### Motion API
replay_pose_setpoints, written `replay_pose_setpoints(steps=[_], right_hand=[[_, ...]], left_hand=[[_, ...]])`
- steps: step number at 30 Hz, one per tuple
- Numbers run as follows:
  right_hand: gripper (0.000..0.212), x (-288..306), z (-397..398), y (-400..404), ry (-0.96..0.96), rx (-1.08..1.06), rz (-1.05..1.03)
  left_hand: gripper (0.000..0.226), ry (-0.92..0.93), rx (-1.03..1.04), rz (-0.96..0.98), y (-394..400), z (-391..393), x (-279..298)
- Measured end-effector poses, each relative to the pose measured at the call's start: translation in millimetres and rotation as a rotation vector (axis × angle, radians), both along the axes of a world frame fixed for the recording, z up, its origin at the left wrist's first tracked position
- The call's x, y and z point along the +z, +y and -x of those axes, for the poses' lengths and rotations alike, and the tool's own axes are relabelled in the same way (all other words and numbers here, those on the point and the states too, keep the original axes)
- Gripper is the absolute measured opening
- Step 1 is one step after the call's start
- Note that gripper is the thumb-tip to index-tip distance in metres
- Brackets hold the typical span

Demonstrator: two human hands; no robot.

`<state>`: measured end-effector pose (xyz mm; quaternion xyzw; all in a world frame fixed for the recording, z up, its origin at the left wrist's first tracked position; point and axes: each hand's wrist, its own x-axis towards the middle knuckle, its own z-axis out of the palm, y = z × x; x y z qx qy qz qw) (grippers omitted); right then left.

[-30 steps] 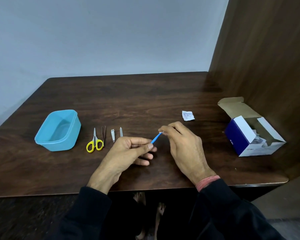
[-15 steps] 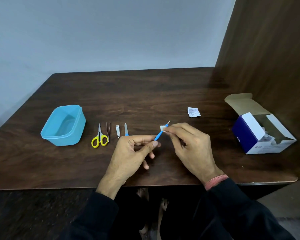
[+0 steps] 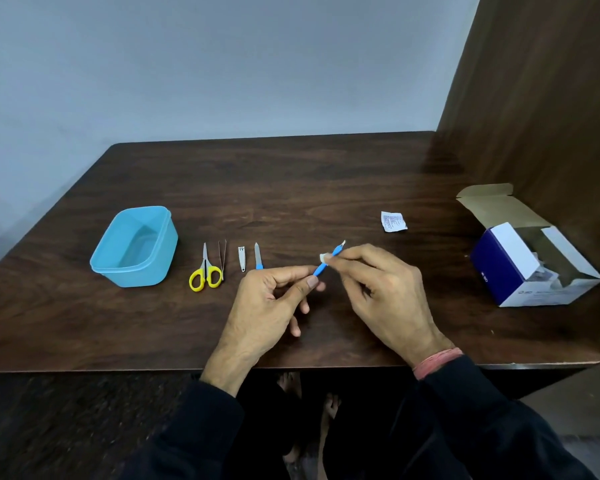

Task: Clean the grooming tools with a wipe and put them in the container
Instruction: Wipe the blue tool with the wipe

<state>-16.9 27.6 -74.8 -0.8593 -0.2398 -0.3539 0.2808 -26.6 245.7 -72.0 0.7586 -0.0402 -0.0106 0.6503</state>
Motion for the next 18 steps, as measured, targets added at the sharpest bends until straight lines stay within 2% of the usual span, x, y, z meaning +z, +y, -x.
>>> replay_pose_setpoints(steps=[4,10,18], right_hand=[[0.03,0.1,-4.8,-1.4,0.006,-0.094,-0.11],[0.031,-1.3,0.8,-0.2,0.008,0.049,0.008],[0.023,-1.6,-6.7,-1.2,-0.009,-0.126,-0.142]], left_hand=[[0.02,-0.006,0.004,0.001,-0.5,-0.1,-1.4],[0.02,-0.011,-0.001,-0.041,1.0,0.2,0.0],[0.019,-0.001,0.002,-0.009,-0.2,0.4,-0.6]])
